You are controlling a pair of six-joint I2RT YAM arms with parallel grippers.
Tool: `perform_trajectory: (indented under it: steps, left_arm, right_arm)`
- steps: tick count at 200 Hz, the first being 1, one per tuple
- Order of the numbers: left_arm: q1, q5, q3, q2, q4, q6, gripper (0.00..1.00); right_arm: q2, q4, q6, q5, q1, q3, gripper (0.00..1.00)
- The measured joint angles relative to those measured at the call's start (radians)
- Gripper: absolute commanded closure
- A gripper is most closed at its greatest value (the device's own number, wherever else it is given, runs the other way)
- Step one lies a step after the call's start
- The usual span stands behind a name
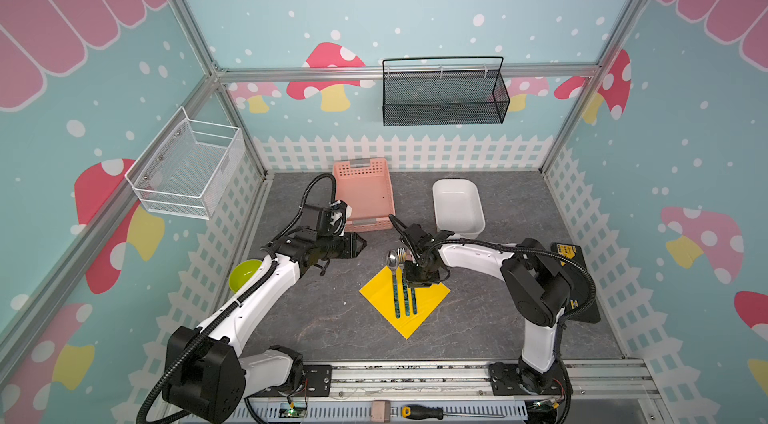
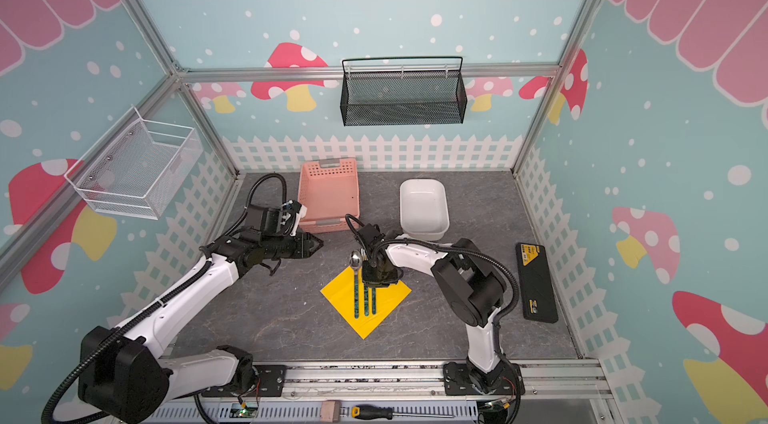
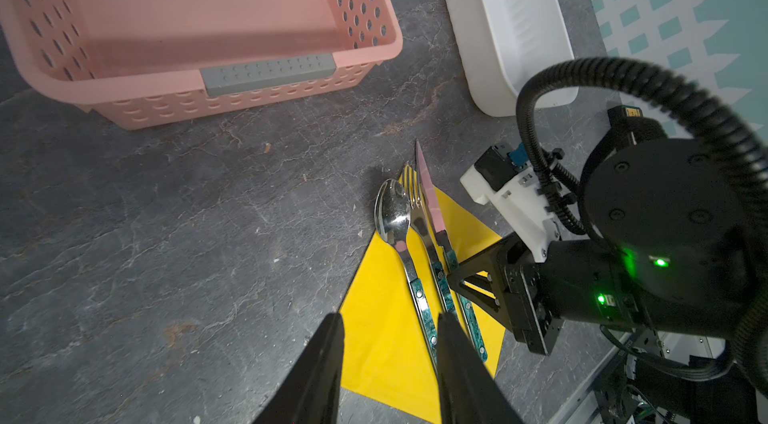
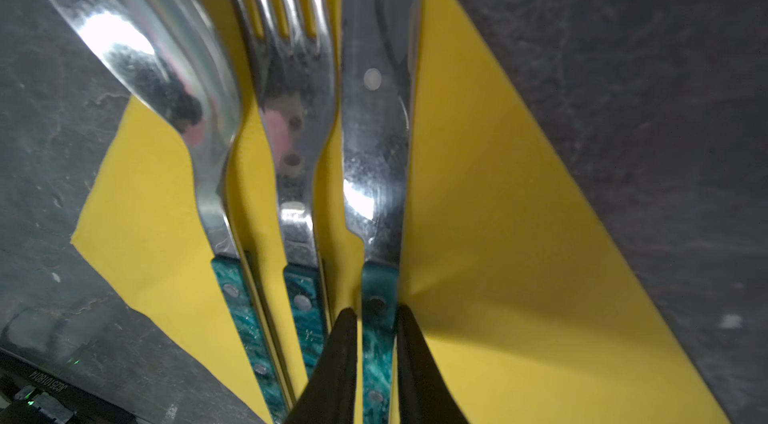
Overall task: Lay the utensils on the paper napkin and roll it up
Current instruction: 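Lower the knife with the right gripper onto the napkin next to the fork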
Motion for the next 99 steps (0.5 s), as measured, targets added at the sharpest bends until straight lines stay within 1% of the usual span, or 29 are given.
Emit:
perform_trajectory:
  steps: [30,99]
  left_arm:
    - [-0.001,-0.003,0.0,0.0,0.0,0.0,0.61]
    - [-0.007,-0.006,0.0,0.003,-0.001,0.0,0.61]
  right_arm:
    - [0.001,-0.001,-0.003,0.002,0.0,0.003,0.85]
    - [0.006,-0.024,-0.007,0.021,0.0,0.035,0.88]
